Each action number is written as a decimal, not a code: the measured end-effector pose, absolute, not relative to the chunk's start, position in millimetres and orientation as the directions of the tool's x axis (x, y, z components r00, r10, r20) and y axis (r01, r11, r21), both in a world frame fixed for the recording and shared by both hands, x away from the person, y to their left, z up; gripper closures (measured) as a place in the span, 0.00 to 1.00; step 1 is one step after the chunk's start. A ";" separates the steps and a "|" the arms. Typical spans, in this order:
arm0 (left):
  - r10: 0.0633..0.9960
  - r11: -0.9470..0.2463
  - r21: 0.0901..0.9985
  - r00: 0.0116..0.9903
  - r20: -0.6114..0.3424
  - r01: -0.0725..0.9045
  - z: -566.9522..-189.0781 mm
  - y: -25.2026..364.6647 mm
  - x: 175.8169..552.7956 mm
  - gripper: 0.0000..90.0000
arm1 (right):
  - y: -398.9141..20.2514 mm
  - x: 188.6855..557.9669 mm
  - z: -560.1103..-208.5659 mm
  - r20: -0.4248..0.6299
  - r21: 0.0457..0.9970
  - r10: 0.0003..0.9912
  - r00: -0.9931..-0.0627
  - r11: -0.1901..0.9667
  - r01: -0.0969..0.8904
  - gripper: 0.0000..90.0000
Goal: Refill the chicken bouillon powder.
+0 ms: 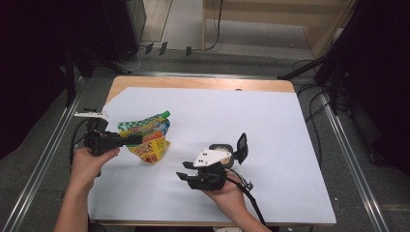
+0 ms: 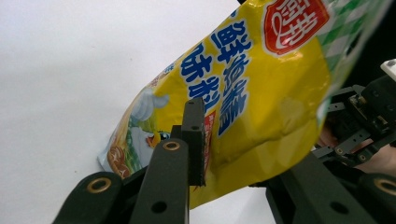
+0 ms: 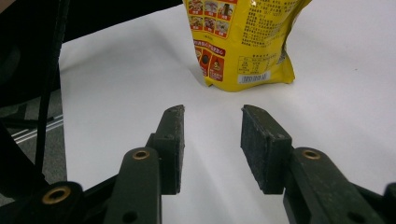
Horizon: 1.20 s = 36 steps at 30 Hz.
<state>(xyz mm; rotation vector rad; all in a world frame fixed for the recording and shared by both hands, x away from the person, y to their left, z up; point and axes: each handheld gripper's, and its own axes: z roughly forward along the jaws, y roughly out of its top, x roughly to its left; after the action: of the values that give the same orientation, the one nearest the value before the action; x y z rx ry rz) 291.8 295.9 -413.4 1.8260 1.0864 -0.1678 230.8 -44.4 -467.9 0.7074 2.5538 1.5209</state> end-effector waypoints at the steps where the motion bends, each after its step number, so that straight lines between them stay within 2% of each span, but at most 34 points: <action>1: 0.602 -0.134 0.664 0.593 -0.535 0.736 -413.4 295.9 291.8 0.82 | -44.4 230.8 -467.9 0.158 0.851 0.429 -0.889 0.398 0.343 0.68; 16: 0.630 -0.144 0.674 0.592 -0.502 0.725 -387.0 289.2 290.8 0.75 | -46.2 231.8 -466.1 0.160 0.852 0.435 -0.886 0.392 0.346 0.68; 17: 0.624 -0.146 0.672 0.594 -0.507 0.726 -384.6 289.4 291.2 0.71 | -46.0 232.2 -466.1 0.157 0.853 0.431 -0.888 0.394 0.342 0.68; 36: 0.637 -0.129 0.674 0.581 -0.506 0.728 -339.7 289.4 301.3 0.67 | -47.5 235.0 -465.1 0.184 0.838 0.428 -0.885 0.402 0.368 0.63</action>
<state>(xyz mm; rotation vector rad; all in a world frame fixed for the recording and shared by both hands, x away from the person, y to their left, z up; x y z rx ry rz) 301.3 289.4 -339.7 1.8311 1.1115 -0.1152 235.0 -47.5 -465.1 0.7335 2.5794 1.5174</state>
